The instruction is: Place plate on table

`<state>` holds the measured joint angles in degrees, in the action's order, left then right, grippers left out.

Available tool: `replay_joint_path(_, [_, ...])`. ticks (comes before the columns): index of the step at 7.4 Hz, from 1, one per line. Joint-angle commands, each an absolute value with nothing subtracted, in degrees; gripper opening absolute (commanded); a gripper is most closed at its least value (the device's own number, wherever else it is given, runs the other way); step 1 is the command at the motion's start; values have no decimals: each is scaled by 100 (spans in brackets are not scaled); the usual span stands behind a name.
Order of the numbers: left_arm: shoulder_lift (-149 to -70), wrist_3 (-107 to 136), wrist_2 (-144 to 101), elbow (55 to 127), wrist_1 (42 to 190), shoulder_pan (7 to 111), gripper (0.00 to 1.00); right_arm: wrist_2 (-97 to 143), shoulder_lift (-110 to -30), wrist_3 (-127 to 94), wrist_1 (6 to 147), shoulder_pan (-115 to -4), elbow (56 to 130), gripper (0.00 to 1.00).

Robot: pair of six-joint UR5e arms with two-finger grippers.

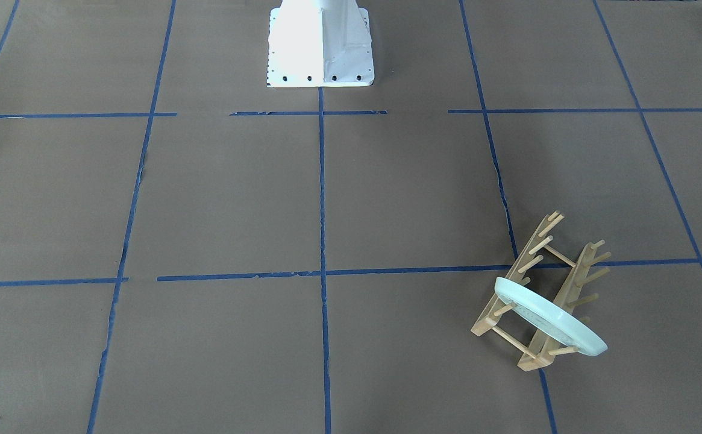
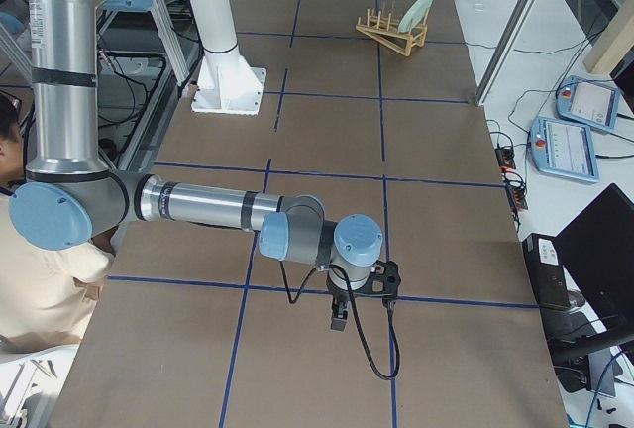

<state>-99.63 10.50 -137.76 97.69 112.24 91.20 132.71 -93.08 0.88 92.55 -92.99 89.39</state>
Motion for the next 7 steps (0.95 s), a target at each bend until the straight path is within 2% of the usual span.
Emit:
replay_joint_path(1, [-10159,3919,-13695,9922,12999,8076,100,13271,-9308,88,9255,-9299,8938,100])
replay_joint_path(3, [-10753,5283,-13160,9766,13491,6983,100,13271,-9308,88,9255,-9299,8947,100])
replay_joint_path(5, [-11143,7600,-12214,9694,13622,6505,100,13271,-9308,88,9255,-9299,8947,100])
replay_joint_path(6, [-11171,8690,-11608,9625,14163,6269,100,13271,-9308,88,9255,-9299,8939,100])
replay_joint_path(7, [-11180,9545,-11149,9163,15047,6119,100,13271,-9308,88,9255,-9299,8947,100])
